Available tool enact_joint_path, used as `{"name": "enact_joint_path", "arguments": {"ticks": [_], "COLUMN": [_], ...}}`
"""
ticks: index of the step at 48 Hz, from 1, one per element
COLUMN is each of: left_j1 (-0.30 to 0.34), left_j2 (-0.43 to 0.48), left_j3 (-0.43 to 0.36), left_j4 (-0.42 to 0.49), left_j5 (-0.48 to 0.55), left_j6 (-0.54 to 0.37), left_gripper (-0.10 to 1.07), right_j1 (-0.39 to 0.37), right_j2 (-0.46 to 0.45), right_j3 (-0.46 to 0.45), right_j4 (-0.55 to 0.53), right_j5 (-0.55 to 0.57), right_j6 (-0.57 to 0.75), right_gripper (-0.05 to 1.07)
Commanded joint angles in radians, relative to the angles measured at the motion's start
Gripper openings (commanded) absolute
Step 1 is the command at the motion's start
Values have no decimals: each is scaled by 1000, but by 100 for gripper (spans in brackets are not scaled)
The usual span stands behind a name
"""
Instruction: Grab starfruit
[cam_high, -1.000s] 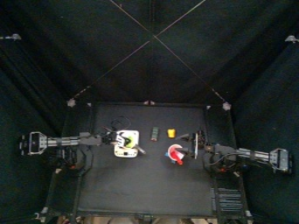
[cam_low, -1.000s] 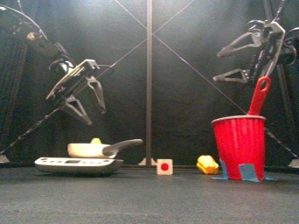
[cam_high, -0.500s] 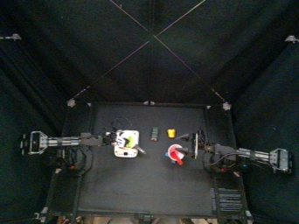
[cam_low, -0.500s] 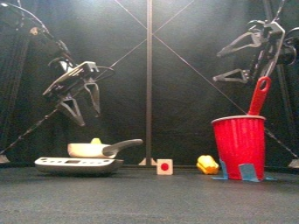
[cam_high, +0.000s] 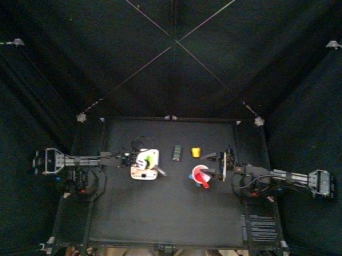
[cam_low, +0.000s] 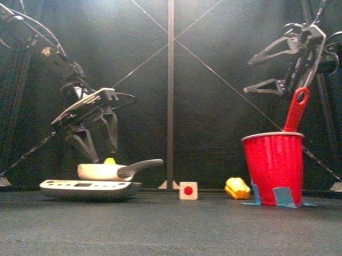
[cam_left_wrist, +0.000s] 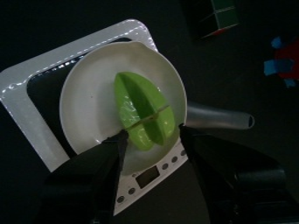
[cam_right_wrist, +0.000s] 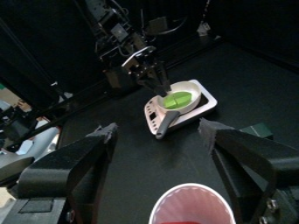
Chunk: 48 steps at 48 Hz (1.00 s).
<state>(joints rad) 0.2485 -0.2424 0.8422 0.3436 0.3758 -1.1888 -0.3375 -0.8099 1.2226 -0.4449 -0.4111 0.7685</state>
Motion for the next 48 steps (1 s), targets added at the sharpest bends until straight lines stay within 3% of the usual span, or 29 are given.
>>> {"name": "enact_joint_path", "arguments": {"ticks": [1, 38, 48], "left_j1": [14, 48, 48], "left_j2": [3, 71, 71], "left_j3": [-11, -8, -8], "left_j4": [-6, -55, -55], "left_j5": [-6, -66, -66], "left_j6": [2, 3, 2], "left_gripper": [87, 85, 77], "right_j1": [-3, -3, -3], "right_j2": [5, 3, 3], "right_j3": [-9, -9, -9], "right_j4": [3, 3, 2], "right_j5": [-3, -3, -3], "right_j6": [2, 2, 2], "right_gripper": [104, 104, 104]}}
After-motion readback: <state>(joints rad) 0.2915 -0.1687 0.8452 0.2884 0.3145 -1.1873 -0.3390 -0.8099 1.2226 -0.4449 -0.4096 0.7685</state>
